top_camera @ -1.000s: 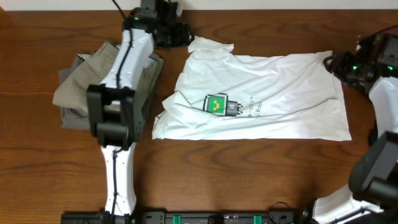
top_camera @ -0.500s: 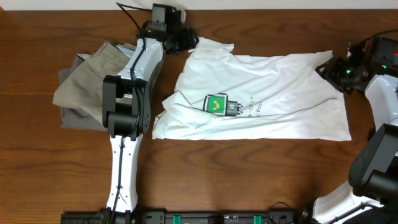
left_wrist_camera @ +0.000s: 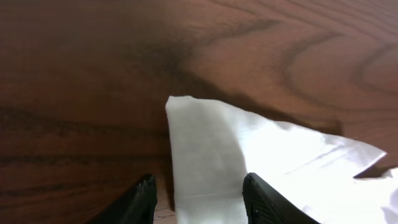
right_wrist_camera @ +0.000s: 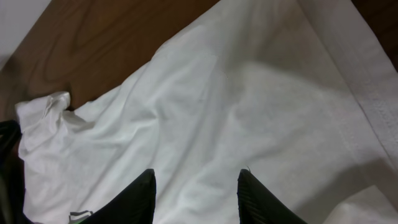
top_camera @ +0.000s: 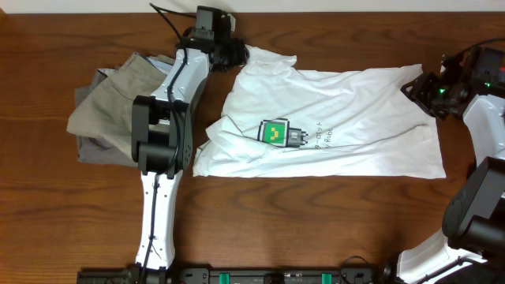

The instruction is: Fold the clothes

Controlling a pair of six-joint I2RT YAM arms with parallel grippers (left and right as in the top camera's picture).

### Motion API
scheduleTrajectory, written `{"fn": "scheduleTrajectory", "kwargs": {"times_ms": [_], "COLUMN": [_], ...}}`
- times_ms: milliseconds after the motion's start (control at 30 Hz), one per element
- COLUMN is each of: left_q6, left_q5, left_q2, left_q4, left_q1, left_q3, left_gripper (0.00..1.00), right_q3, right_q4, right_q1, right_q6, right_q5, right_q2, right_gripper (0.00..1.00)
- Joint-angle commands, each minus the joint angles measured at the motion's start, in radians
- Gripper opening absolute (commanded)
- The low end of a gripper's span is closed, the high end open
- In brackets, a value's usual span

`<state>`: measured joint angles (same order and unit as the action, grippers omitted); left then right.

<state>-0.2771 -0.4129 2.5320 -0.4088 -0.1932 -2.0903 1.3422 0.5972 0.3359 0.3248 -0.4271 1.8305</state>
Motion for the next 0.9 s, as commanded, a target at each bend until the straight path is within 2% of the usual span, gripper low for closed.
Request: {"fn": "scheduleTrajectory", "kwargs": {"times_ms": [0,67,333,400,433,633,867], "left_q6": [0.002,0.002,0.002,0.003,0.002,-0.003,-0.016], "left_q5": [0.048,0.048,0.036,0.036,0.035,-0.029,-0.032], "left_q2": [0.010,0.010,0.010,0.010,0.010,-0.016,-0.158], "left_q4": [-0.005,-0.005,-0.005,-0.006,-0.008,-0.010,-0.014], "left_q1": [-0.002,-0.003,-0.033,-0.039,-0.039,-0.020,0.012], "left_q3": [-0.025,-0.025,-0.025,-0.025,-0.025,-0.028,-0.028], "left_gripper": [0.48,0.47,0.25,0.15,0.07,0.06,0.06], "right_q3": [0.007,0.007,0.007,0.007,0.007,0.007,0.007], "right_q4": [0.002,0.002,0.002,0.002,0.002,-0.004,-0.049], "right_q1": [-0.008,-0.008,-0.008,-0.008,-0.008,-0.007,-0.007], "right_q6": [0.003,0.003,0.003,0.004,0.004,0.003,-0.027], "right_q5": [-0.007,-0.007,-0.007,-0.007,-0.007,0.002,0.109], "right_q2": [-0.005,-0.005,-0.005,-0.005,-0.005,-0.005,-0.005], "right_gripper": [0.41,0.40,0.39,0.39,0.39,0.39,0.39]}}
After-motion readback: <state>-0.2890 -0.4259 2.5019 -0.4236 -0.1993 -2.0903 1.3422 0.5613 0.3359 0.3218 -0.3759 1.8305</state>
